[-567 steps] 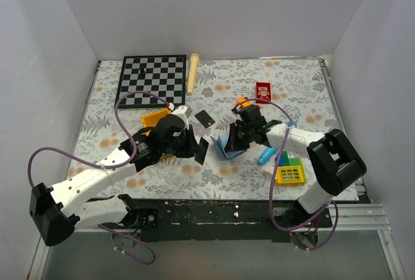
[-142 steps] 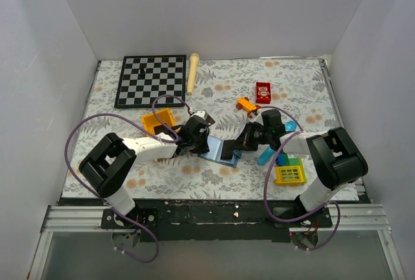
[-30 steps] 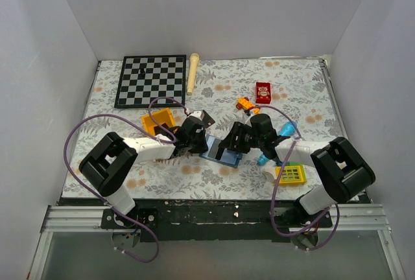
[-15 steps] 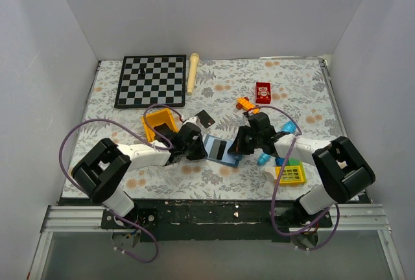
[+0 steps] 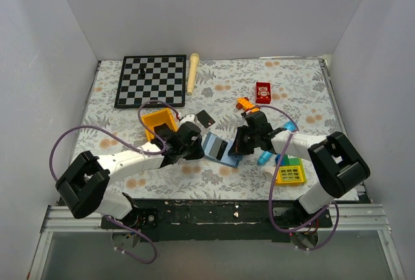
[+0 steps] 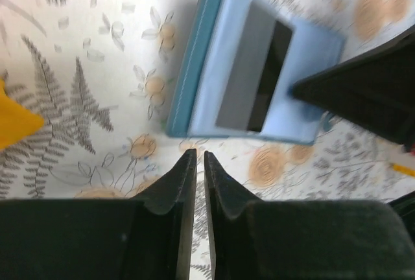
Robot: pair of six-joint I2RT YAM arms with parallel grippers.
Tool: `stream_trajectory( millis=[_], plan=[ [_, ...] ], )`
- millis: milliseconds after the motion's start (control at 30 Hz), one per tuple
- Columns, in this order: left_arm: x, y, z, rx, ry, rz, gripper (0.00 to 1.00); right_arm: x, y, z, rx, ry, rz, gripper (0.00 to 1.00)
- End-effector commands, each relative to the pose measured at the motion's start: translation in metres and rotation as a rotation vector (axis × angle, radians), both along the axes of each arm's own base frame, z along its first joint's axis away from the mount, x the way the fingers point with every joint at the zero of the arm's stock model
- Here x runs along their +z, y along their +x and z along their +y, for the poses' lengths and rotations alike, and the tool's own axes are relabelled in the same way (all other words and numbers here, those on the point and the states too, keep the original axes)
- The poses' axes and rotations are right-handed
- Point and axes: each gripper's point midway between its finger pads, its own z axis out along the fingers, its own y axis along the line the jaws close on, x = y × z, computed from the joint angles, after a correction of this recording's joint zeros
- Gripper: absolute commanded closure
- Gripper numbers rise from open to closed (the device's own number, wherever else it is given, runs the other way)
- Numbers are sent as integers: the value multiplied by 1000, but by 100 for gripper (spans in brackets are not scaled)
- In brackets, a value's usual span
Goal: Put the credit cards into the card holder
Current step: Insert the credit card into the card holder.
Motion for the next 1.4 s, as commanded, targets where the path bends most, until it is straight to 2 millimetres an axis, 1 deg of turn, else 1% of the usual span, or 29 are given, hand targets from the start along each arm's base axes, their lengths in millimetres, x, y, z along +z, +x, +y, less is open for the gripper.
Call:
stream_trajectory(
  millis=[0, 33, 67, 133, 200, 267, 433, 533, 733, 933, 1100, 1300, 1367],
  plan=[
    [55, 44, 6, 56, -15, -167, 87, -1, 2, -4, 17, -45, -3, 99],
    [60, 49, 6, 56, -20, -178, 84, -1, 2, -4, 17, -47, -3, 99],
    [60, 56, 9, 67, -17, -182, 83, 0, 2, -4, 17, -46, -3, 99],
    [57, 66, 11, 71, 0, -176, 82, 1, 3, -4, 24, -46, -7, 99],
    [51, 74, 11, 66, 21, -166, 81, 3, 5, -2, 26, -41, -7, 99],
    [39, 77, 10, 47, 48, -144, 82, 4, 7, 1, 34, -38, -5, 99],
    [17, 75, 1, 5, 55, -100, 82, 8, 13, 11, 52, -17, 0, 99],
    [7, 70, 3, 3, 63, -76, 82, 9, 17, 16, 59, -9, 6, 99],
    [2, 67, 7, 4, 68, -71, 82, 4, 20, 23, 71, -8, 20, 99],
    [-8, 65, 3, -15, 73, -38, 82, -2, 20, 29, 72, -4, 31, 99],
    [-12, 64, 1, -27, 77, -27, 82, -5, 20, 32, 71, -2, 34, 99],
    [-20, 61, 0, -34, 79, -2, 82, -4, 25, 38, 70, 8, 32, 99],
    [-19, 60, -2, -39, 73, -1, 82, -6, 26, 40, 70, 10, 35, 99]
  ],
)
